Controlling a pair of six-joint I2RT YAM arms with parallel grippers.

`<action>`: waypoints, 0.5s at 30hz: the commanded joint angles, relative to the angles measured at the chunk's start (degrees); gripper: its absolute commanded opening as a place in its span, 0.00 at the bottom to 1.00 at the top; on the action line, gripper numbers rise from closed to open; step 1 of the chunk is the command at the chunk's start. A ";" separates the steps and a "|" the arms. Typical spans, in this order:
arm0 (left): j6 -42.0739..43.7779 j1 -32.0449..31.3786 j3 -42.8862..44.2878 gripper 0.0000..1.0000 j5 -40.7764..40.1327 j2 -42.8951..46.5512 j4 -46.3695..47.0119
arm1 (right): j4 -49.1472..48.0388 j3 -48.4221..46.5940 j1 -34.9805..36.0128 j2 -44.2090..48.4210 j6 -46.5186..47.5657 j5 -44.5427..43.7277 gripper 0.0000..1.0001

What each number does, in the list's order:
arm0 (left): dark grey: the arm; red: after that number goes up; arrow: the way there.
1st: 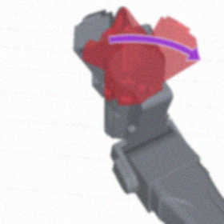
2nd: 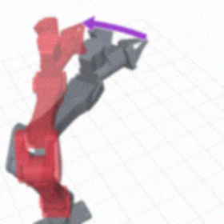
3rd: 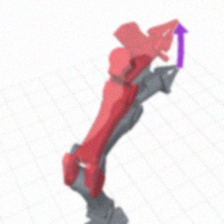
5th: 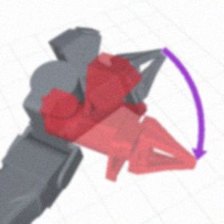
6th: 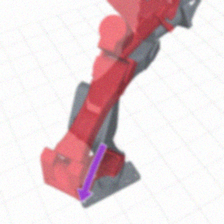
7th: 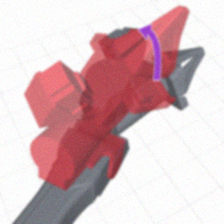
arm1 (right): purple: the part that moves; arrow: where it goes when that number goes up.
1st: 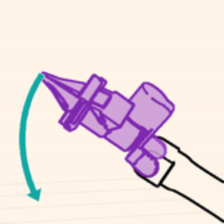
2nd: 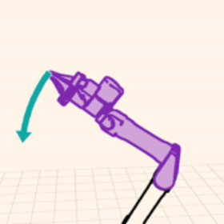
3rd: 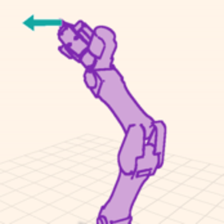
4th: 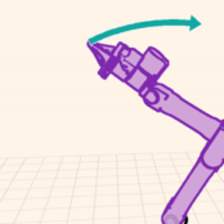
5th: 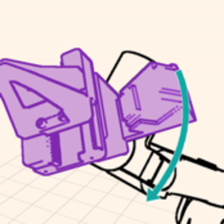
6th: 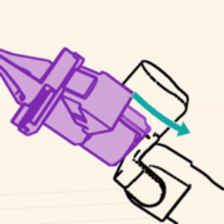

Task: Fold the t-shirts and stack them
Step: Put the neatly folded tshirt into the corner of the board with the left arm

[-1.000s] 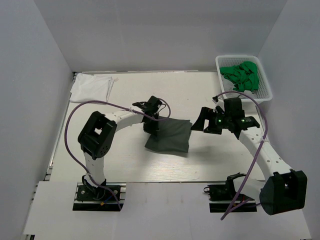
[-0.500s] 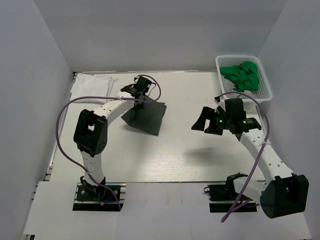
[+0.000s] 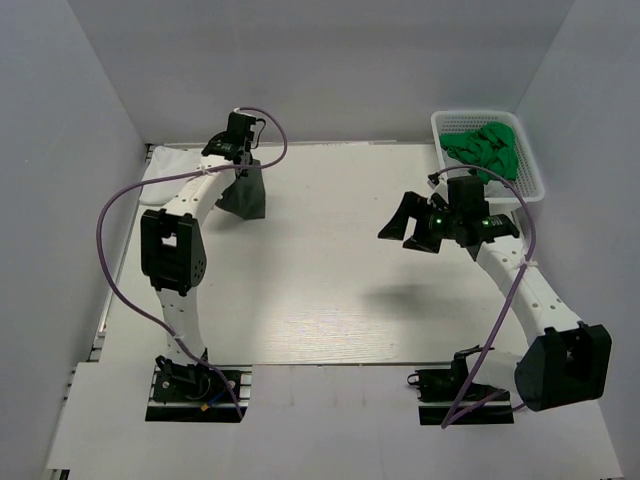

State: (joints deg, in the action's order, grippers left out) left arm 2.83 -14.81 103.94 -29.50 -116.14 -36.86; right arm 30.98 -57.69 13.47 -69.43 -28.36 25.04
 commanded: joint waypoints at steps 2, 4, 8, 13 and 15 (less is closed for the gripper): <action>7.53 2.50 2.23 0.00 0.32 0.38 3.55 | -1.45 -4.62 -0.11 -2.37 -1.00 1.42 0.91; 9.98 4.08 2.84 0.00 0.32 -0.23 4.42 | -1.36 -5.68 -0.03 -3.25 -1.17 2.20 0.91; 12.63 6.80 4.69 0.00 3.21 -0.76 5.05 | -1.36 -7.08 -0.20 -5.36 -1.26 3.00 0.91; 15.80 9.36 7.50 0.00 9.01 -1.29 5.57 | -0.66 -8.40 -0.11 -6.94 -1.00 3.62 0.91; 16.33 10.67 8.11 0.00 11.56 -0.76 4.88 | -0.48 -8.40 -0.11 -7.56 -1.26 3.79 0.91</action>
State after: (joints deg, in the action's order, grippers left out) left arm 16.64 -5.19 108.79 -22.55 -119.59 -33.36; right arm 30.70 -63.66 13.47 -76.55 -29.47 27.42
